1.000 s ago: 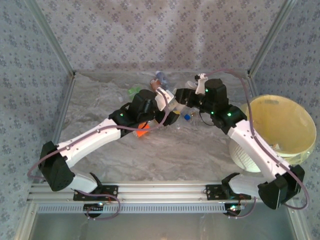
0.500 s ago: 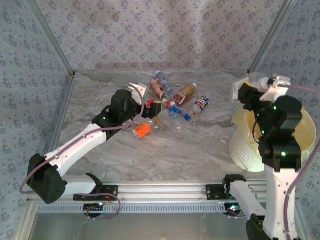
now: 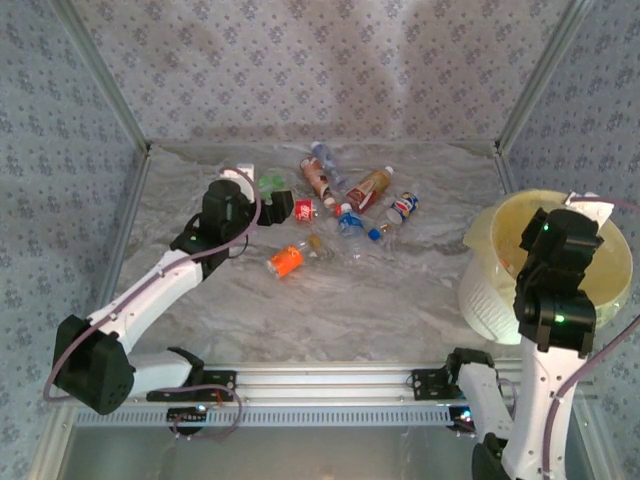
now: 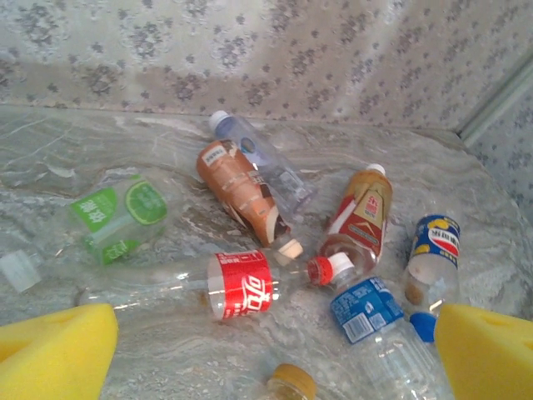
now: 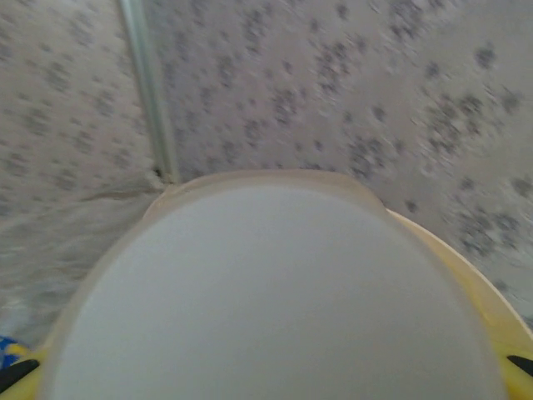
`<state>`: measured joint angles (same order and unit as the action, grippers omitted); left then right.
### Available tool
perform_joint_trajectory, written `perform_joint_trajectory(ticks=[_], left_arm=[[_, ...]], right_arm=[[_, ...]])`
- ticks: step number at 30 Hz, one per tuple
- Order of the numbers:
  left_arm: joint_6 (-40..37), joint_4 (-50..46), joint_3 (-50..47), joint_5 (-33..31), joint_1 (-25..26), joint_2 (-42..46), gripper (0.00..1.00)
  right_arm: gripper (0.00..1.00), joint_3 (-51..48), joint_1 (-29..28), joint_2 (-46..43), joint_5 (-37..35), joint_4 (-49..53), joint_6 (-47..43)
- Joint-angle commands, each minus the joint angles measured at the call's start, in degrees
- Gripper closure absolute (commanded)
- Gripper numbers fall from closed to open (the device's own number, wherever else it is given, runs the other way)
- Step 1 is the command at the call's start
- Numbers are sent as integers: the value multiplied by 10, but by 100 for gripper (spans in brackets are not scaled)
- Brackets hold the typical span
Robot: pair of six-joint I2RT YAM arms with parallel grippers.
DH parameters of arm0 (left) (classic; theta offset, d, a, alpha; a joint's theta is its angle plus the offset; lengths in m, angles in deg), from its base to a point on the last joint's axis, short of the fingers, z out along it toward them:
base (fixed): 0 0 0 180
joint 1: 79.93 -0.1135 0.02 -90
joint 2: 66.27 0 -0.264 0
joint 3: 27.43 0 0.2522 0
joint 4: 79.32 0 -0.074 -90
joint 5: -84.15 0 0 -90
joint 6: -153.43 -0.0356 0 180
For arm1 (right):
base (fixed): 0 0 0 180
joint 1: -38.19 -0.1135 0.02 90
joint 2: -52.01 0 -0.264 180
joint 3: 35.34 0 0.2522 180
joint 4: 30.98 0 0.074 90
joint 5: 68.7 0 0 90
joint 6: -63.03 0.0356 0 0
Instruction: Put the plastic bottles in the bin
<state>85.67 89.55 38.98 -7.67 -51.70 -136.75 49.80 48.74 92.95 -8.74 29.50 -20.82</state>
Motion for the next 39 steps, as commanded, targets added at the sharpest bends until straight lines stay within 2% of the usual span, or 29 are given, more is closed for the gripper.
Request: perform_joint_trajectory(ticks=[1, 7, 12, 16, 22, 27, 35, 39], left_arm=[[37, 24, -12, -2, -14, 17, 2], [47, 21, -24, 1, -27, 20, 2], [54, 7, -30, 1, -34, 20, 2], [61, -20, -27, -8, -43, 18, 2], [71, -58, -21, -8, -65, 12, 2], [73, -121, -1, -3, -84, -7, 2], [67, -191, 20, 55, -103, -55, 2], [39, -232, 31, 96, -103, -80, 2]], right_arm=[[53, -35, 9, -11, -111, -8, 4], [49, -114, 32, 3, -198, -60, -8], [46, -142, 47, 25, -214, -96, -16], [32, -151, 49, 39, -225, -95, 2], [15, -136, 49, 42, -206, -86, 10], [0, -77, 47, 49, -163, -30, 33], [0, -36, 29, 18, -12, -29, 52], [0, -10, 13, 3, 97, -47, 62]])
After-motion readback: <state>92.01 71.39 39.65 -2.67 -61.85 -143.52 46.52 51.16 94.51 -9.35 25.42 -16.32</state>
